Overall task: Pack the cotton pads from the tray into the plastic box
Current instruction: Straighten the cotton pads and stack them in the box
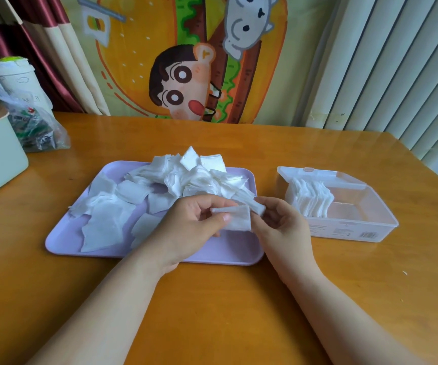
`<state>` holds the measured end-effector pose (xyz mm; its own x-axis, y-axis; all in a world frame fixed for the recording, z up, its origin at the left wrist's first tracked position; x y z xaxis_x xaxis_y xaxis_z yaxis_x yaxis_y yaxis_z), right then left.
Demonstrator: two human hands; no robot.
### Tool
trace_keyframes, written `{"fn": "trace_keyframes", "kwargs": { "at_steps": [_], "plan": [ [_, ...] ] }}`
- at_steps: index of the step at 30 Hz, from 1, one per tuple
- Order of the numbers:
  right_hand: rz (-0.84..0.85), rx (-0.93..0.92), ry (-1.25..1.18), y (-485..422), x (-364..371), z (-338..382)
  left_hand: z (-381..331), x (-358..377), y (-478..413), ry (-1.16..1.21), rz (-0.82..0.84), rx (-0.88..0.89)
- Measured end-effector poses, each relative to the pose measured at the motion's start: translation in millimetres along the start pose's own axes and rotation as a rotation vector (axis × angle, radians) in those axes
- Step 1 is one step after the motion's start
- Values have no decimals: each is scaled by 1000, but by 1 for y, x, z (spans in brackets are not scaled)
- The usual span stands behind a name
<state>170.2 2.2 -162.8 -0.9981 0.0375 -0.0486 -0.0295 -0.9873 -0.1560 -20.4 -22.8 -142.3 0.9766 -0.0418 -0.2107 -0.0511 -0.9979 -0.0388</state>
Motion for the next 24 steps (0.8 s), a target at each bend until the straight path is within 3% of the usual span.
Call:
{"fn": "trace_keyframes", "kwargs": {
  "at_steps": [3,7,24],
  "plan": [
    [56,0,20,0,2,-1,0,8,0,-92,40,30],
    [142,20,1,1,7,-2,2,-1,0,-70,-74,14],
    [203,-27,-30,2,9,0,9,-10,-4,-91,-172,-16]
  ]
}}
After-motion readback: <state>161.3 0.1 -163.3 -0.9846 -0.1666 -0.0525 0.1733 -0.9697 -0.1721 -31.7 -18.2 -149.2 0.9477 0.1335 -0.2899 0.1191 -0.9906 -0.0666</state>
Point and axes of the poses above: each hand's wrist, its own y-axis away from the middle knuckle, its own x-axis out of the palm, z = x × y, the point moved 7 cm from there along -y, towards the middle knuckle, and after that the axes turned 5 degrees about -y, right-handed, at the moved point
